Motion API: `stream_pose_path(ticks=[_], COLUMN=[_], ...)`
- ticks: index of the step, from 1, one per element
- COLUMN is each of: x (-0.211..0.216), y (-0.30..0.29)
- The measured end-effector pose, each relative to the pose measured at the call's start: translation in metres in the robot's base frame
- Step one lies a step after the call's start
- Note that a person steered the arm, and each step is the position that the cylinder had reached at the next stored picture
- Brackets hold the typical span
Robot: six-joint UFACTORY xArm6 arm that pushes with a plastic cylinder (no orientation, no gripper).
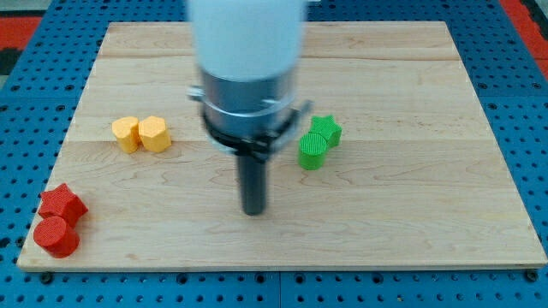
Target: Slightly move the yellow hexagon to the top
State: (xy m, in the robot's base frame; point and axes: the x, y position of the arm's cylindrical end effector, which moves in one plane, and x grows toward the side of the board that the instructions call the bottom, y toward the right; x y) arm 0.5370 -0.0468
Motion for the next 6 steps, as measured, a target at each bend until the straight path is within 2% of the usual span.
stream_pose_path(ticks=[1,2,4,5,6], x=[-0.037,-0.05,-0.167,-0.147,-0.124], y=[-0.028,-0.094,-0.106,-0.073,-0.072])
